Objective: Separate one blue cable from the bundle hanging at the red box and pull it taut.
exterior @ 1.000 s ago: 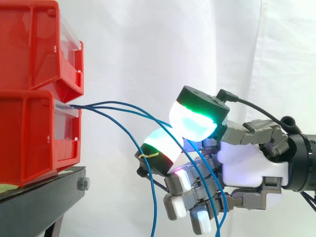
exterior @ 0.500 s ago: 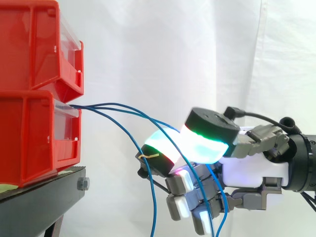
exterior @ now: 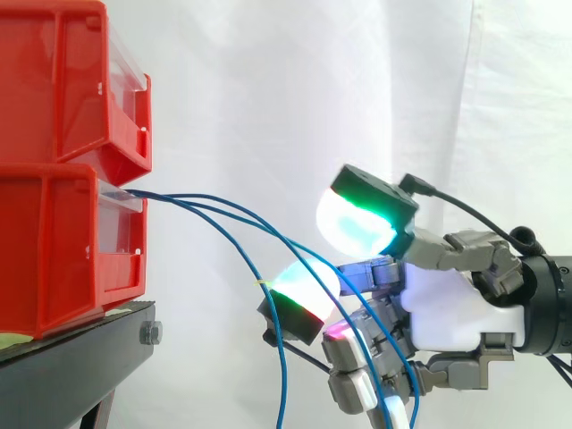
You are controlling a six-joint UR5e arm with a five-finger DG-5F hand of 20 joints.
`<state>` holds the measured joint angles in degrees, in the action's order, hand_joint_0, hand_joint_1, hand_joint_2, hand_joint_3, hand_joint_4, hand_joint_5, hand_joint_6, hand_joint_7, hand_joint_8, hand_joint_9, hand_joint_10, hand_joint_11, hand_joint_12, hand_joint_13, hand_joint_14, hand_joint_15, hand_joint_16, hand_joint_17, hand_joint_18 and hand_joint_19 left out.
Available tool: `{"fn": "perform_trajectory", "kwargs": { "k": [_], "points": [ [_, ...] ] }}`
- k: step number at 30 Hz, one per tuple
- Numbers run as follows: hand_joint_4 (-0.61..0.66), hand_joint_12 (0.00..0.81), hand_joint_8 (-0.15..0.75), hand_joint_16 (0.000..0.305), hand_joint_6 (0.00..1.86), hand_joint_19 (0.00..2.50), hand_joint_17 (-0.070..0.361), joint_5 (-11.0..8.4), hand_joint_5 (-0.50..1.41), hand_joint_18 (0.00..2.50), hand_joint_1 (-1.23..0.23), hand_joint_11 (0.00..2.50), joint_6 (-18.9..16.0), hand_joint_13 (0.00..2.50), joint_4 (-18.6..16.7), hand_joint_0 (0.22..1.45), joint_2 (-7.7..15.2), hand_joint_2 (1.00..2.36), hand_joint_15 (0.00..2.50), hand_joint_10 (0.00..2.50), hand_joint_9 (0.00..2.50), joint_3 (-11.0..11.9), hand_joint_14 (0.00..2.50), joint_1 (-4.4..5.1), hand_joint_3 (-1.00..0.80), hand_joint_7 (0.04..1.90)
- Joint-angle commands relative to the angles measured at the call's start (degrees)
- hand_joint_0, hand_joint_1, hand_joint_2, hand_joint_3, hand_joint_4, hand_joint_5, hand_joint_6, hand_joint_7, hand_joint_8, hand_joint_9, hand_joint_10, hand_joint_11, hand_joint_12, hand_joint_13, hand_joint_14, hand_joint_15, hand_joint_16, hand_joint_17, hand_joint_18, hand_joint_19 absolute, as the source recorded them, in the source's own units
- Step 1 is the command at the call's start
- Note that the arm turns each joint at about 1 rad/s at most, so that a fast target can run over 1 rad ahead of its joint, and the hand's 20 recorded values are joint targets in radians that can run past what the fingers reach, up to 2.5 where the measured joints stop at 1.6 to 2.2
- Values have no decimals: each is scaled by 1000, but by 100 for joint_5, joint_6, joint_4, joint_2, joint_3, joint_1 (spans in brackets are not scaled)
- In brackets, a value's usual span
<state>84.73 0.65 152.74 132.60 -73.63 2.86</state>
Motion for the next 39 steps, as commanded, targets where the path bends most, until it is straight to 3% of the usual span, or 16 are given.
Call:
{"fn": "perform_trajectory", "kwargs": {
  "k": [1,5,9,15,21,23,28,34,39],
  "points": [
    [101,356,340,43,701,663,96,131,-47,1099,-475,737,23,1051,19,592,-50,1000,750,18,1106,-2,22,-40,-500,1228],
    [129,355,348,43,709,676,97,140,-58,1105,-481,735,216,1034,151,623,-261,1000,747,22,1109,7,19,-66,-500,1233],
    [122,354,359,44,721,697,99,140,-68,1109,-483,771,348,1034,247,621,-323,1005,767,21,1117,-2,21,-66,-437,1243],
    [127,366,368,45,749,680,102,131,-93,1119,-515,781,471,1036,344,615,-332,1011,771,19,1115,7,21,-40,-346,1228],
    [193,418,412,53,830,598,120,131,-144,1220,-661,824,497,1065,318,591,-332,1012,739,19,1120,-2,16,-40,-205,1150],
    [201,424,419,55,835,581,123,52,-147,1232,-687,849,480,1063,247,591,-332,1011,729,18,1114,-2,17,-40,-157,1185],
    [162,424,427,54,860,570,123,-89,-157,1223,-727,878,480,1043,177,607,-332,1011,729,17,1096,-2,18,-31,-95,1212],
    [52,401,397,49,891,608,111,-106,-180,1153,-781,940,480,999,168,645,-323,1015,737,18,1053,-2,20,-5,-119,1197],
    [13,393,383,46,899,624,104,-168,-190,1119,-792,1134,471,1001,159,675,-314,1017,789,18,1096,-2,19,22,-165,1200]
  ]
}}
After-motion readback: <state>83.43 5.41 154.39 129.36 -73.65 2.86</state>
